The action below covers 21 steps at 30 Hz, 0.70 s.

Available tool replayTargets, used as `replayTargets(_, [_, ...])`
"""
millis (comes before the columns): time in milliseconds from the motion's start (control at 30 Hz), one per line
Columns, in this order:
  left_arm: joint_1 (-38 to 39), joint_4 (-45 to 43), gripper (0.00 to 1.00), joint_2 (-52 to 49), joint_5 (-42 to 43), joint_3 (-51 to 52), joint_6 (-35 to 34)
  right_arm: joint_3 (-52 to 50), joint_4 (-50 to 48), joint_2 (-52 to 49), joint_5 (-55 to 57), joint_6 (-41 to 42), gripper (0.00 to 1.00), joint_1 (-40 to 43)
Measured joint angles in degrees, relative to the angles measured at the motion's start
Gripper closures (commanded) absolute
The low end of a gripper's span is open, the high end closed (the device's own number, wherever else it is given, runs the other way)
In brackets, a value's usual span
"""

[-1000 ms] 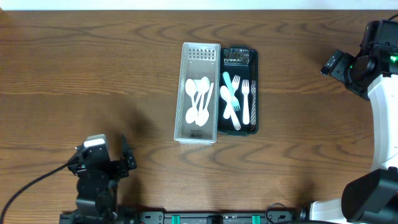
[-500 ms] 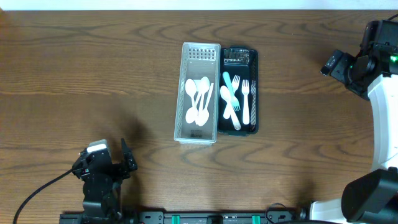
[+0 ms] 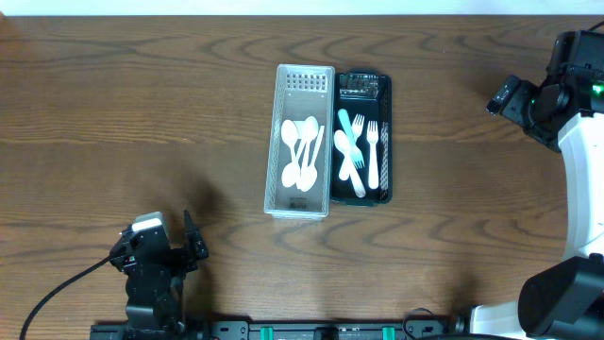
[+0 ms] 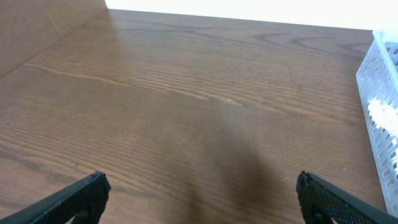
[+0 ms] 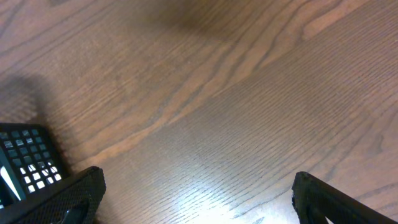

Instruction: Pack container

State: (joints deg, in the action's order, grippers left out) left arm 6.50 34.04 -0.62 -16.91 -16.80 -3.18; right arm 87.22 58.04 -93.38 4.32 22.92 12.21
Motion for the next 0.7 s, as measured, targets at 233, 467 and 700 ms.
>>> replayTargets(233, [0.0, 0.0, 0.02, 0.0, 0.0, 0.0, 0.0, 0.0, 0.0, 0.0, 0.0, 0.0, 0.01, 0.0])
replayTargets(467, [0.0, 0.0, 0.02, 0.0, 0.0, 0.0, 0.0, 0.0, 0.0, 0.0, 0.0, 0.0, 0.01, 0.0])
replayTargets(700, [0.0, 0.0, 0.02, 0.0, 0.0, 0.0, 0.0, 0.0, 0.0, 1.0, 0.0, 0.0, 0.01, 0.0])
